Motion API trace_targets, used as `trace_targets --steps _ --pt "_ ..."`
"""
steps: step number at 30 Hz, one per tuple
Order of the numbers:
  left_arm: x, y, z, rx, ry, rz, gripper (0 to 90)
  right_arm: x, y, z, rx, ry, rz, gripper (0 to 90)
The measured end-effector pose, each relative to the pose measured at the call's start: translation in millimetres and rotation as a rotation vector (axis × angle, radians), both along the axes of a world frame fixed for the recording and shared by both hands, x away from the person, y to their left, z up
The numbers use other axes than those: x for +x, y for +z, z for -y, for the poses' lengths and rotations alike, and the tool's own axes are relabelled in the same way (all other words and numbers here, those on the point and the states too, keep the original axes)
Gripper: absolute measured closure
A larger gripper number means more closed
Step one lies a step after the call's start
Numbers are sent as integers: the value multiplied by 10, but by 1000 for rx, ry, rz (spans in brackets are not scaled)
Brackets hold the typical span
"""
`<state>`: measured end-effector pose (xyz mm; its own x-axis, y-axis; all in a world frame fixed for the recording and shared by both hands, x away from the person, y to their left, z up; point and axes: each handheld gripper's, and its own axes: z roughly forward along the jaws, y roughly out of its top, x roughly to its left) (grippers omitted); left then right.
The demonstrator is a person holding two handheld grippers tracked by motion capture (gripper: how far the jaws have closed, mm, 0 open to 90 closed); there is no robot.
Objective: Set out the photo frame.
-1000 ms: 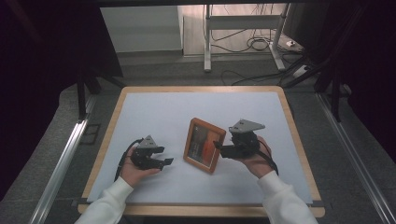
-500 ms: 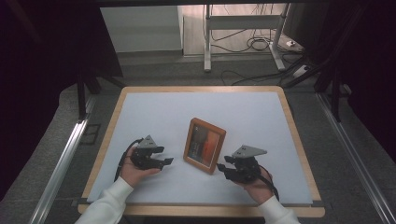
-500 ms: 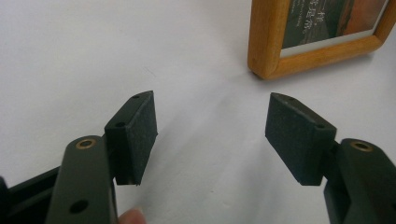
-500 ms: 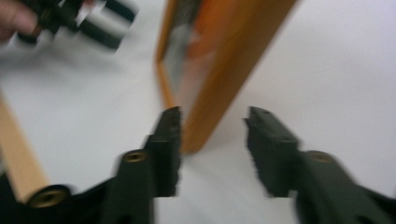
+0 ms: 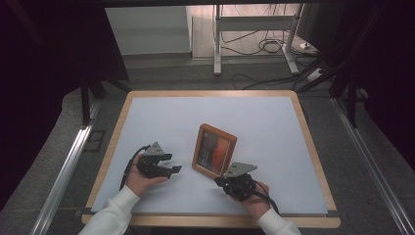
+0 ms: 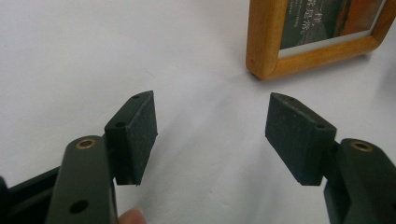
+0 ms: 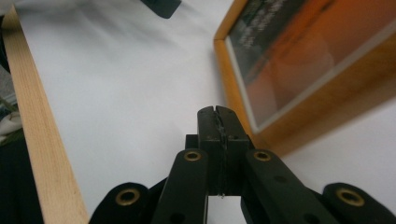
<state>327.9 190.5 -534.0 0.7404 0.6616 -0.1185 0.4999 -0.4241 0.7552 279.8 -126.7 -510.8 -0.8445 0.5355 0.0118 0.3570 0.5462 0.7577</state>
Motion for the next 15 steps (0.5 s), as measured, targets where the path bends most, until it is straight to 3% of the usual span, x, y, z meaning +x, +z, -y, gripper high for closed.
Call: trace_targets --steps 8,12,15 --pt "-3 3 6 2 -6 3 340 75 -97 -90 -44 -17 -5 900" --pt "-3 2 12 5 -7 4 340 131 -126 -24 -19 -35 -35 900" --pt "-5 4 12 4 -7 5 340 136 -133 -20 -30 -34 -33 900"
